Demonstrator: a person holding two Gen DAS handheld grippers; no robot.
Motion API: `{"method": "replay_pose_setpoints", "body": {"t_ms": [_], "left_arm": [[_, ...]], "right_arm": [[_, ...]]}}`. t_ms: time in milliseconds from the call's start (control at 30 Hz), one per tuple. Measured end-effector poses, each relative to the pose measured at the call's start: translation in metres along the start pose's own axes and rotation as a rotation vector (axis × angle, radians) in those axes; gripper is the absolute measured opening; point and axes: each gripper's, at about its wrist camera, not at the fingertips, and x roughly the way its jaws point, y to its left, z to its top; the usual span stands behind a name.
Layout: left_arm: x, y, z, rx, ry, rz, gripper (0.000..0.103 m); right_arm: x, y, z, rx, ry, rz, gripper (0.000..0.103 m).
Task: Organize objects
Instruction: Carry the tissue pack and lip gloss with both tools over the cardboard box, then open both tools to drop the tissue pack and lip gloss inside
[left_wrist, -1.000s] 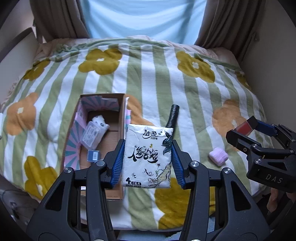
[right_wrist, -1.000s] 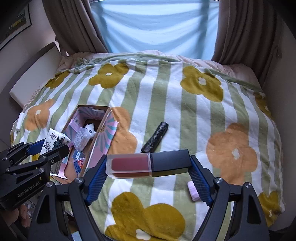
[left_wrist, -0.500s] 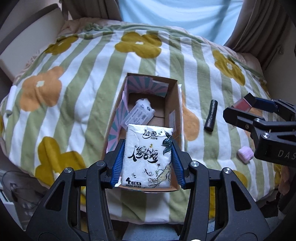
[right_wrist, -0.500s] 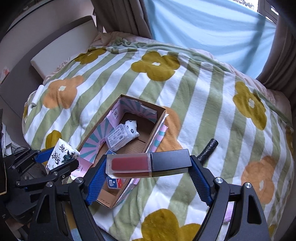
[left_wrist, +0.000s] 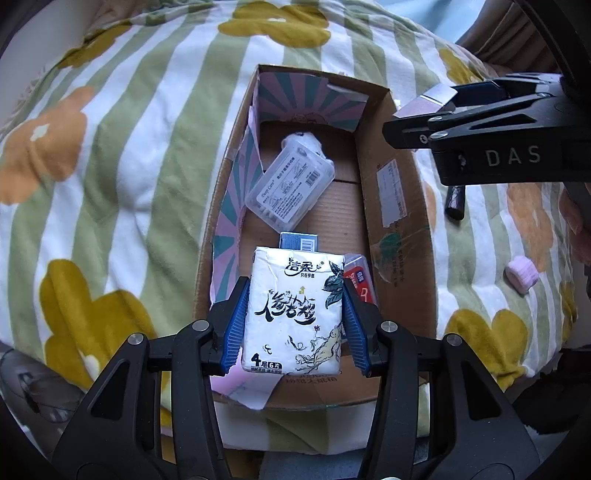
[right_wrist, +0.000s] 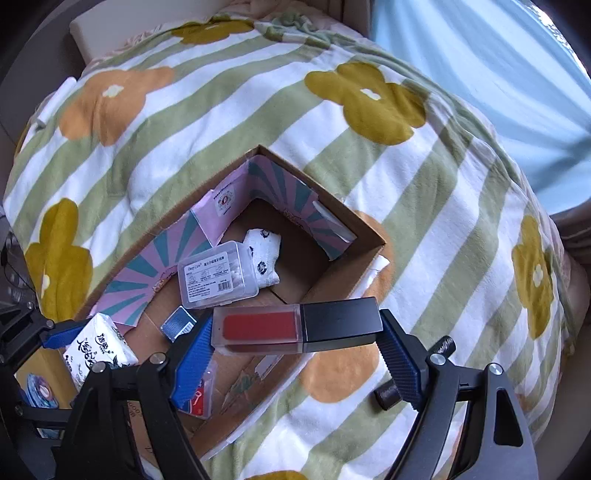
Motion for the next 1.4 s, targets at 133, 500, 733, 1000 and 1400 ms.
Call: {"method": "replay_pose_setpoints", "body": {"t_ms": [133, 500, 733, 1000, 1400], "left_arm": [[0.022, 0.006, 0.002, 0.017, 0.028, -0.009, 0.044], [0.041, 0.002, 0.001, 0.048, 0.053, -0.027, 0.044], [0.026, -0.006, 0.003, 0.07, -0.01, -0.051, 0.103], [0.025, -0.009, -0.003, 0.072, 0.0, -0.03, 0.103], [-0.003, -0.006, -0.008, 0.054, -0.041, -0.012, 0.103]], "right_arm": [[0.033, 0.005, 0.009, -0.085, 0.037, -0.002, 0.081], [0.067, 0.007, 0.013, -0.163, 0.075, 0.049, 0.081], [0.062, 0.007, 0.012, -0.185, 0.061, 0.128, 0.103], [0.054, 0.001, 0.009, -0.143, 0.054, 0.144, 0.103], [0.021, 0.002, 0.004, -0.087, 0.014, 0.13, 0.103]]}}
